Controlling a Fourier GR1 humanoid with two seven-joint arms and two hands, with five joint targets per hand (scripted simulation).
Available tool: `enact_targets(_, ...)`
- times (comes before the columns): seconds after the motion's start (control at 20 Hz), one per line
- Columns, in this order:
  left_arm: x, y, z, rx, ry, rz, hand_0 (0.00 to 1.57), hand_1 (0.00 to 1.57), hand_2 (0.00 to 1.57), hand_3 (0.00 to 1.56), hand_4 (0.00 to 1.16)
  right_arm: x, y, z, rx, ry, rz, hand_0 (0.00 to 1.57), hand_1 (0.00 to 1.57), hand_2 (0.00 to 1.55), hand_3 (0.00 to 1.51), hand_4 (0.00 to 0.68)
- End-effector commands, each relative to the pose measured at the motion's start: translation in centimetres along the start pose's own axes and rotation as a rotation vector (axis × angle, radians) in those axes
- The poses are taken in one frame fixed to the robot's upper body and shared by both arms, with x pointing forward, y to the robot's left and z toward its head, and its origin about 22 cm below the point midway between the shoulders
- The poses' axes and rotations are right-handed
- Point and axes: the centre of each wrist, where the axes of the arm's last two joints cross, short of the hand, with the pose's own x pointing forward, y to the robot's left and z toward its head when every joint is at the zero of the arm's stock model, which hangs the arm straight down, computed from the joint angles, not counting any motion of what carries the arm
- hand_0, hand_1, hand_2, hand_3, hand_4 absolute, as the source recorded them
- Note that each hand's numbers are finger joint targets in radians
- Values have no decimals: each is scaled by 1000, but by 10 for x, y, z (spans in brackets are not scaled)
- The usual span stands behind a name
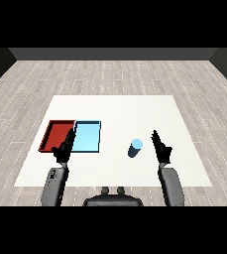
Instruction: Pick the blue can and put it in the blue box
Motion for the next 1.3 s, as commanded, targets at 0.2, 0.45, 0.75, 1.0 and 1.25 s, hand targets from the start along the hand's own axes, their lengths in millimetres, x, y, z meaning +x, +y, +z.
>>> enact_targets(0.2,2,14,-4,31,6,-31,0,0,0,0,0,12,-41,4,-5,-51,-3,0,0,0,0,0)
enact_targets(0.45,26,14,-10,9,-397,90,0,0,0,0,0,16,-28,6,82,-287,-200,0,0,0,0,0)
enact_targets(0.75,4,23,7,-21,-414,86,0,0,0,0,0,23,-55,14,105,-303,-211,0,0,0,0,0)
enact_targets(1.0,-2,35,-17,-22,-436,95,0,0,0,0,0,10,-47,-10,101,-304,-239,0,0,0,0,0)
enact_targets(1.25,5,12,-6,3,-453,76,0,0,0,0,0,18,-43,-5,128,-299,-219,0,0,0,0,0)
